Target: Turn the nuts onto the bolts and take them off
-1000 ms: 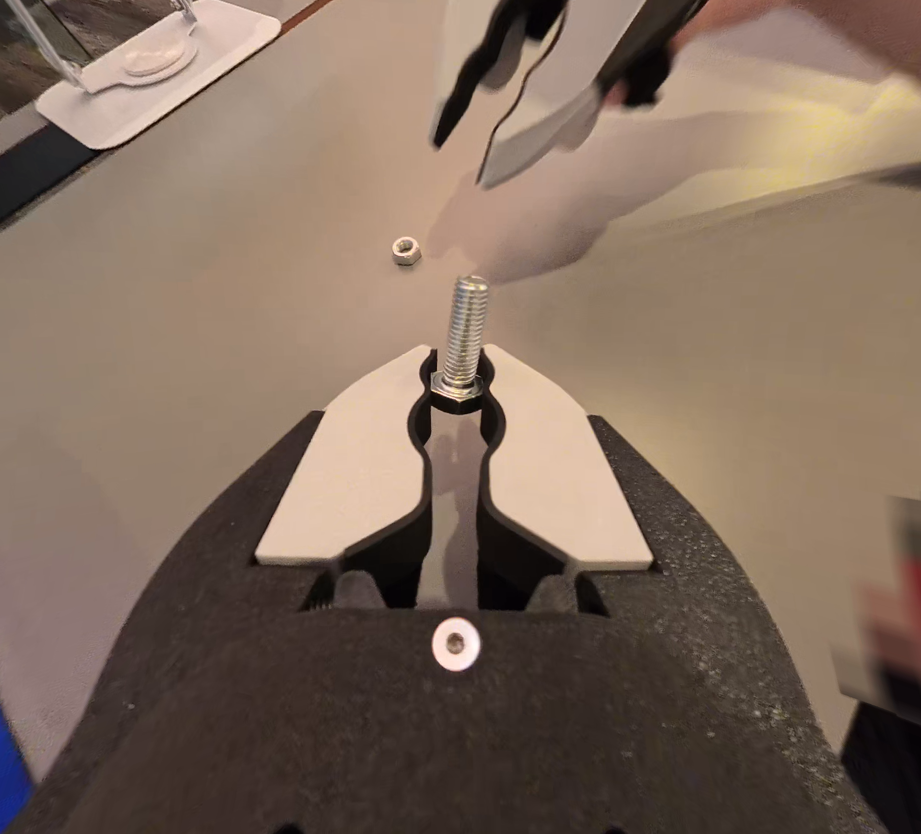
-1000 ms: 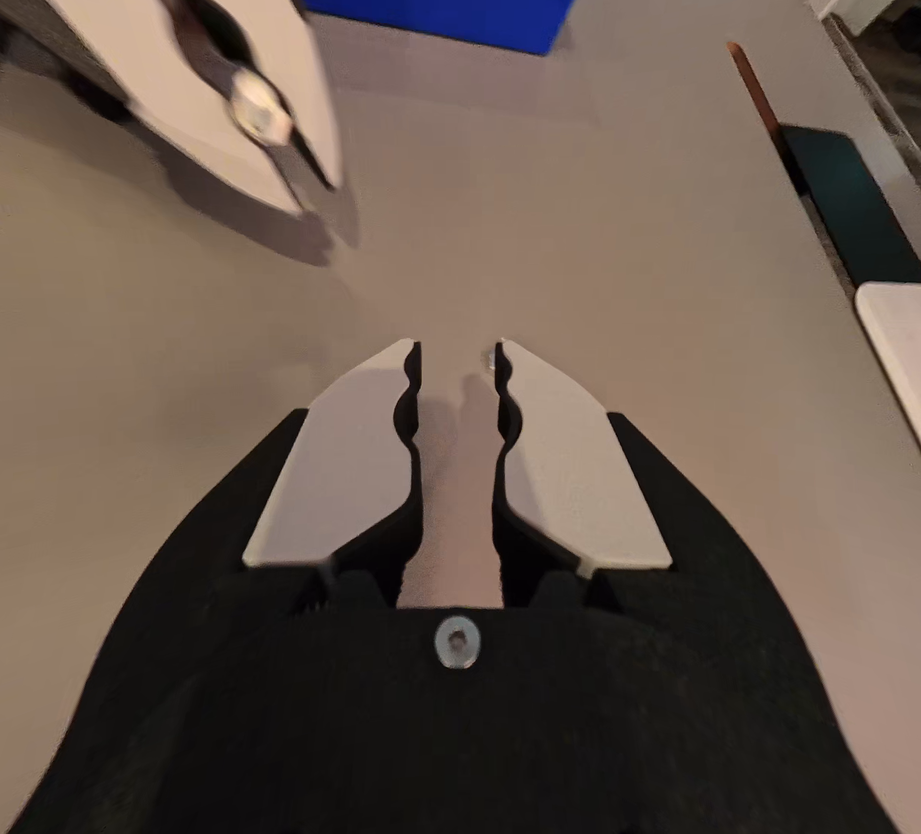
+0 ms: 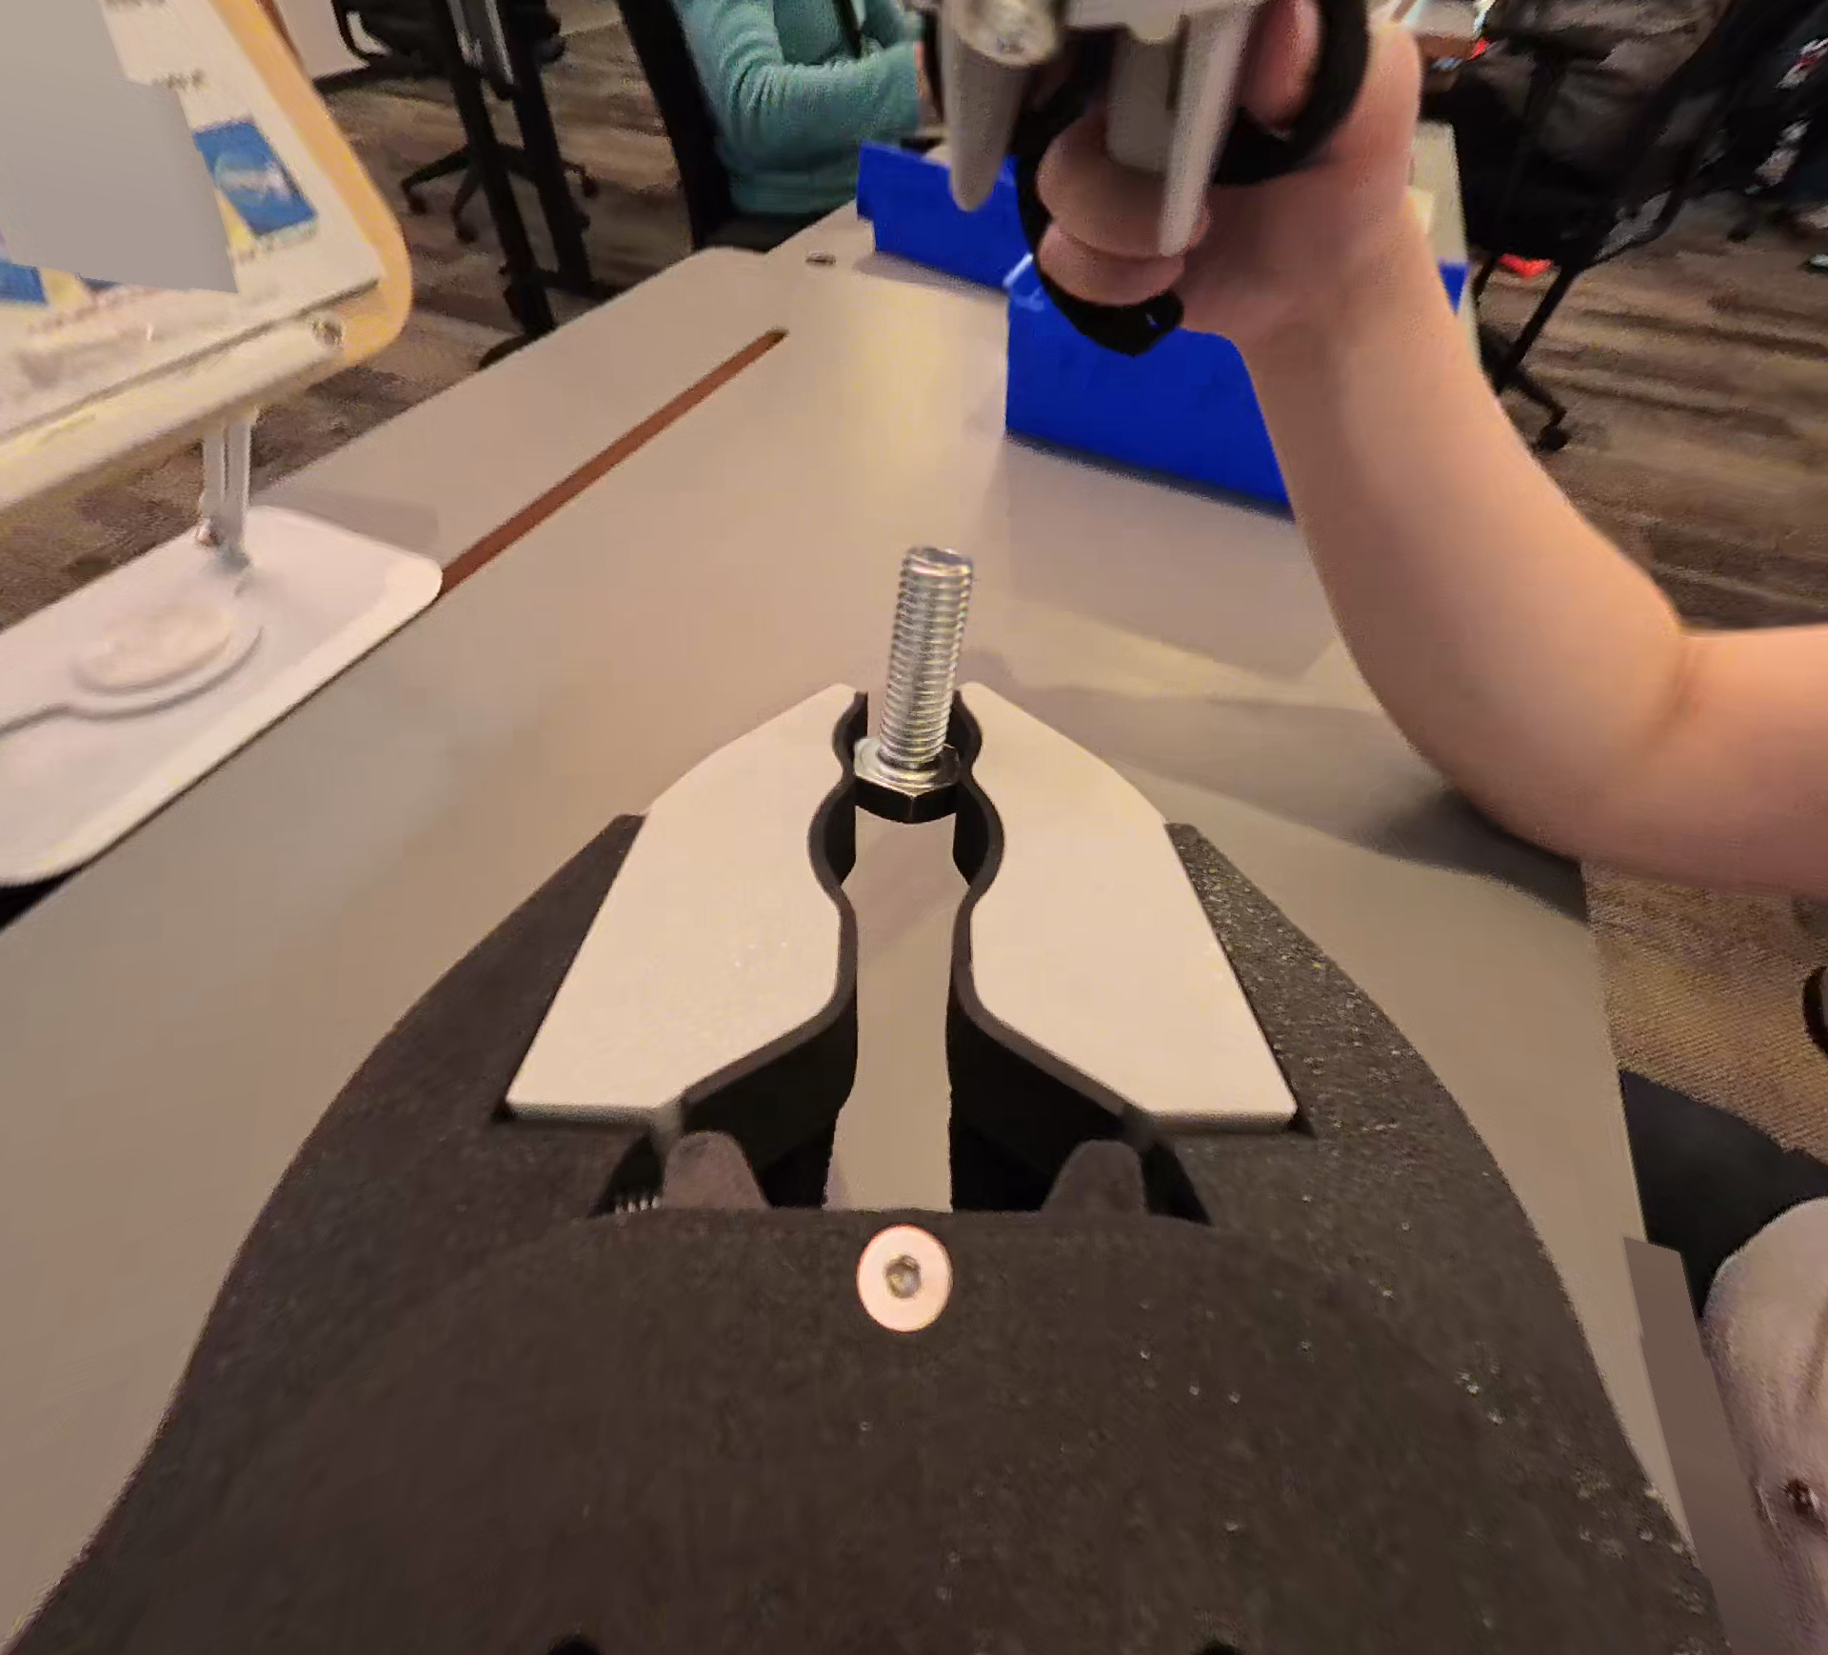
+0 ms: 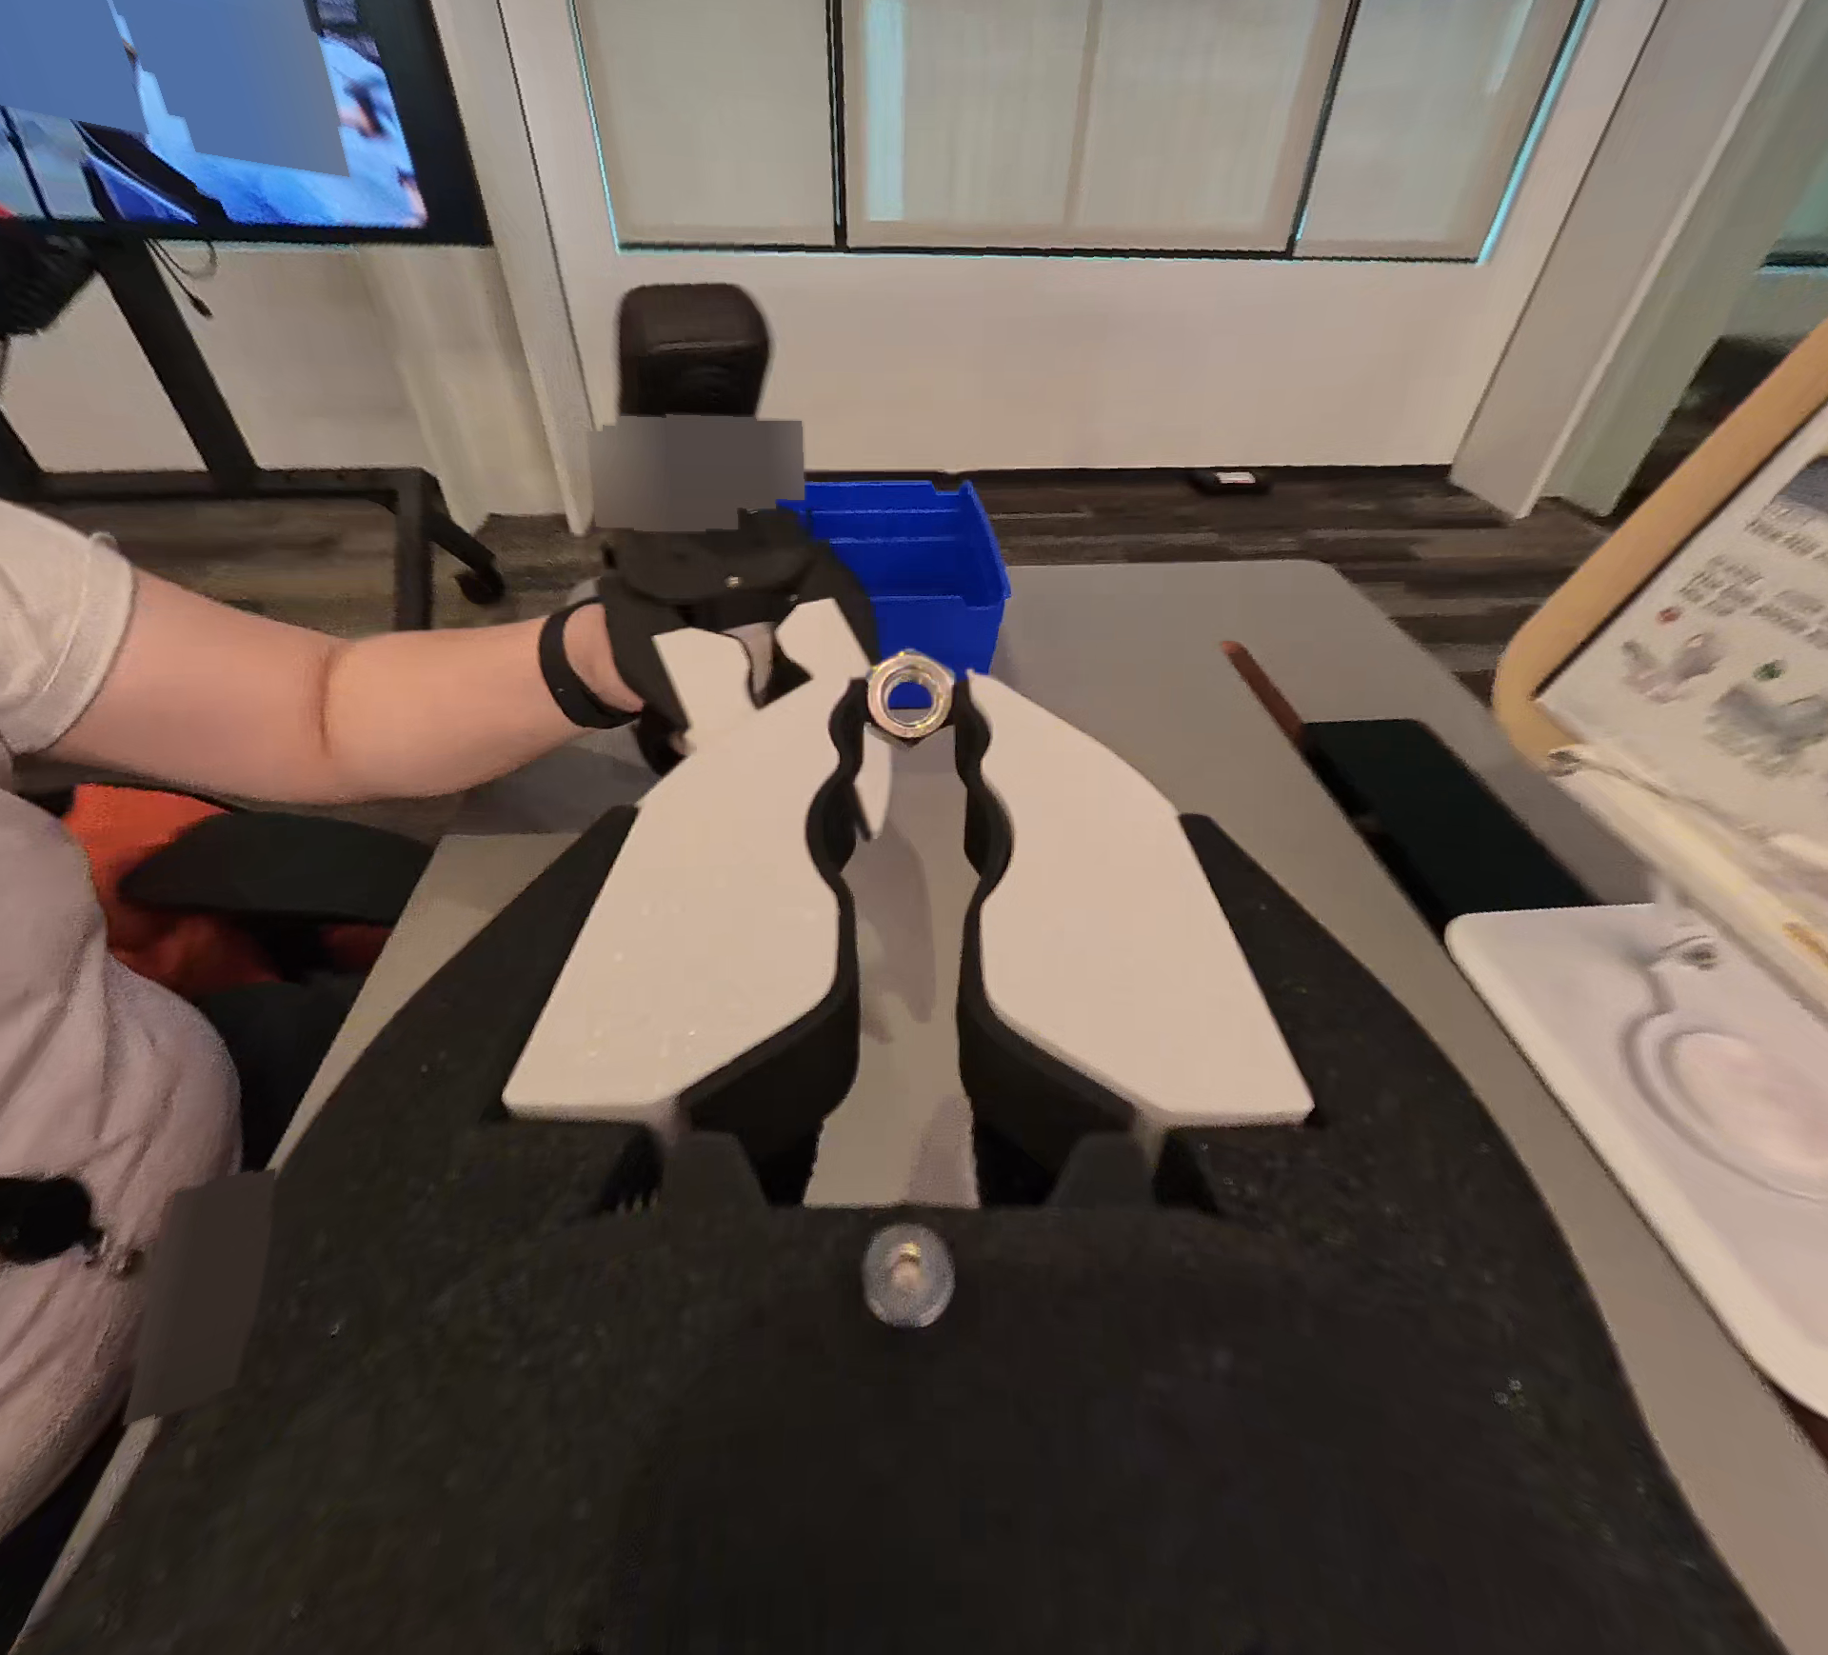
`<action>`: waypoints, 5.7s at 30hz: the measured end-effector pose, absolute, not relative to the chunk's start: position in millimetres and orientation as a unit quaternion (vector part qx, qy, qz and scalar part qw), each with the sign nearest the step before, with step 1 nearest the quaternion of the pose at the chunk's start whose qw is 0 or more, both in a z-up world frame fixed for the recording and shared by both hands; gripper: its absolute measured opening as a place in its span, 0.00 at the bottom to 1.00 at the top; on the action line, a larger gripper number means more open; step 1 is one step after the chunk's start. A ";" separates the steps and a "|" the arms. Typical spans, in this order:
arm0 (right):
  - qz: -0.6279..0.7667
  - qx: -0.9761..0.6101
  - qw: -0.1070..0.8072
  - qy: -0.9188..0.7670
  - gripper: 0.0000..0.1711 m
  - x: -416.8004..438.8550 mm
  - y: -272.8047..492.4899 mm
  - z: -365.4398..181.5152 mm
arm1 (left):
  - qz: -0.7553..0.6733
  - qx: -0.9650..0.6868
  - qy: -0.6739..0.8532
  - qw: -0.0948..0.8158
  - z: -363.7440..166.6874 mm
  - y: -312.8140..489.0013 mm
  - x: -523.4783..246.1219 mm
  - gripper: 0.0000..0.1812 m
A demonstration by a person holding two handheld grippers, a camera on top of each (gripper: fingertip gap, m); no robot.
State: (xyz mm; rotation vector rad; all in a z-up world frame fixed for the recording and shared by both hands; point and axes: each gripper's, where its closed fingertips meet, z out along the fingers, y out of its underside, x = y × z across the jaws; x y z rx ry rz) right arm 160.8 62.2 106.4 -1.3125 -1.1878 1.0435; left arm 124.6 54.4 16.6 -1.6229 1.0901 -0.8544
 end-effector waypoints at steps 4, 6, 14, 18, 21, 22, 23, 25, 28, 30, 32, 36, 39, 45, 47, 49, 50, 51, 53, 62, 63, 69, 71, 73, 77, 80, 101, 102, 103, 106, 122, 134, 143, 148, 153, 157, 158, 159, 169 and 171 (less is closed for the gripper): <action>0.382 -0.556 0.527 -0.516 0.10 179.7 53.4 117.6 | -0.389 -0.650 0.447 0.476 42.2 66.3 161.6 0.08; 0.351 -0.570 0.519 -0.532 0.10 184.4 53.3 111.0 | -0.410 -0.642 0.451 0.465 49.4 66.2 176.8 0.08; 0.358 -0.575 0.498 -0.542 0.10 184.9 51.0 108.3 | -0.410 -0.602 0.495 0.474 53.5 55.0 191.0 0.08; 0.356 -0.560 0.492 -0.563 0.10 181.0 45.7 103.9 | -0.398 -0.602 0.516 0.461 44.1 51.0 189.4 0.08; 0.328 -0.568 0.475 -0.586 0.10 176.4 46.4 89.1 | -0.408 -0.612 0.522 0.433 32.7 47.1 191.1 0.08; 0.321 -0.570 0.467 -0.595 0.10 174.8 45.4 83.6 | -0.404 -0.618 0.525 0.423 26.7 46.9 190.8 0.08; 0.315 -0.573 0.460 -0.601 0.10 173.5 45.3 78.6 | -0.399 -0.624 0.528 0.415 21.1 46.8 190.4 0.08; 0.316 -0.571 0.446 -0.613 0.10 170.4 42.0 72.4 | -0.392 -0.633 0.530 0.406 15.2 48.5 190.0 0.08; 0.313 -0.575 0.438 -0.616 0.10 169.1 44.2 69.2 | -0.403 -0.629 0.530 0.401 19.3 45.9 192.2 0.08; 0.318 -0.576 0.430 -0.618 0.10 169.2 43.4 66.8 | -0.397 -0.627 0.540 0.397 18.1 43.3 192.5 0.08; 0.321 -0.576 0.425 -0.620 0.10 169.0 42.4 64.7 | -0.389 -0.626 0.545 0.398 15.6 42.2 192.4 0.08; 0.336 -0.569 0.410 -0.629 0.10 168.9 36.1 61.8 | -0.393 -0.617 0.555 0.396 15.2 37.7 193.6 0.08; 0.350 -0.556 0.400 -0.639 0.10 170.5 28.2 62.7 | -0.390 -0.599 0.576 0.396 16.5 30.4 194.7 0.08; 0.361 -0.512 0.403 -0.667 0.10 172.9 12.2 66.3 | -0.445 -0.571 0.587 0.363 21.1 9.9 198.4 0.08; 0.371 -0.496 0.401 -0.675 0.10 173.8 5.5 68.8 | -0.467 -0.553 0.593 0.353 24.6 1.2 199.1 0.08; 0.369 -0.492 0.395 -0.683 0.10 174.4 0.9 67.0 | -0.465 -0.548 0.604 0.345 22.5 -3.5 198.9 0.08; 0.364 -0.490 0.392 -0.688 0.10 174.3 -1.1 65.5 | -0.464 -0.547 0.609 0.338 20.7 -5.7 198.4 0.08; 0.360 -0.487 0.392 -0.693 0.10 174.2 -3.1 64.7 | -0.468 -0.543 0.612 0.333 20.1 -8.1 198.0 0.08; 0.356 -0.476 0.402 -0.696 0.10 173.6 -5.6 68.0 | -0.494 -0.533 0.606 0.323 25.0 -12.6 197.7 0.08; 0.335 -0.485 0.413 -0.694 0.10 173.5 -5.6 70.5 | -0.534 -0.531 0.589 0.294 30.2 -16.5 196.2 0.08; 0.335 -0.494 0.418 -0.684 0.10 172.9 -1.7 72.3 | -0.531 -0.536 0.582 0.304 32.2 -12.3 196.1 0.08; 0.331 -0.558 0.439 -0.622 0.10 167.8 23.0 79.9 | -0.466 -0.585 0.541 0.384 38.6 20.3 193.0 0.08; 0.329 -0.581 0.441 -0.599 0.10 166.9 31.1 80.7 | -0.426 -0.605 0.529 0.416 39.3 32.5 190.9 0.08; 0.333 -0.602 0.448 -0.571 0.10 165.2 38.2 84.2 | -0.401 -0.618 0.510 0.444 43.1 42.0 189.1 0.08; 0.343 -0.631 0.465 -0.518 0.10 159.1 50.9 90.1 | -0.343 -0.639 0.477 0.496 49.5 60.7 180.9 0.08; 0.332 -0.643 0.469 -0.506 0.10 156.6 55.3 88.0 | -0.298 -0.649 0.477 0.512 47.0 68.0 176.2 0.08; 0.329 -0.450 0.501 -0.662 0.18 176.4 10.6 89.3 | -0.522 -0.519 0.583 0.343 42.7 -7.9 189.9 0.08; 0.344 -0.438 0.501 -0.662 0.17 175.5 7.2 92.0 | -0.527 -0.517 0.585 0.337 41.5 -9.8 190.3 0.08; 0.358 -0.427 0.498 -0.665 0.16 174.9 3.2 93.5 | -0.526 -0.517 0.587 0.333 39.7 -10.4 190.6 0.08; 0.377 -0.400 0.483 -0.681 0.14 173.0 -10.0 92.8 | -0.530 -0.516 0.588 0.328 38.8 -11.5 191.1 0.08; 0.351 -0.443 0.486 -0.667 0.10 159.1 4.6 88.2 | -0.507 -0.530 0.571 0.368 46.4 -0.8 190.8 0.08; 0.347 -0.561 0.533 -0.531 0.10 144.0 53.6 103.5 | -0.301 -0.616 0.477 0.549 61.1 68.4 173.3 0.08; 0.314 -0.576 0.542 -0.525 0.13 139.5 55.8 101.9 | -0.301 -0.626 0.476 0.539 57.6 68.6 174.4 0.08; 0.326 -0.535 0.532 -0.569 0.20 151.6 39.1 104.3 | -0.369 -0.604 0.511 0.488 53.4 48.8 181.8 0.08; 0.338 -0.476 0.531 -0.615 0.20 162.0 20.8 105.4 | -0.427 -0.559 0.556 0.442 51.1 22.2 188.1 0.08; 0.357 -0.440 0.515 -0.643 0.19 160.2 7.3 100.5 | -0.452 -0.530 0.588 0.412 47.0 4.4 190.5 0.08; 0.366 -0.433 0.507 -0.649 0.18 159.0 3.9 98.7 | -0.457 -0.524 0.592 0.407 47.1 1.1 191.0 0.08; 0.373 -0.429 0.497 -0.656 0.17 157.9 0.4 96.6 | -0.460 -0.521 0.595 0.403 46.9 -1.6 191.5 0.08; 0.377 -0.458 0.493 -0.637 0.10 150.8 9.7 95.4 | -0.440 -0.546 0.573 0.424 49.3 11.2 190.2 0.08; 0.372 -0.476 0.503 -0.618 0.10 149.2 18.6 97.9 | -0.427 -0.564 0.552 0.441 51.9 21.4 189.0 0.08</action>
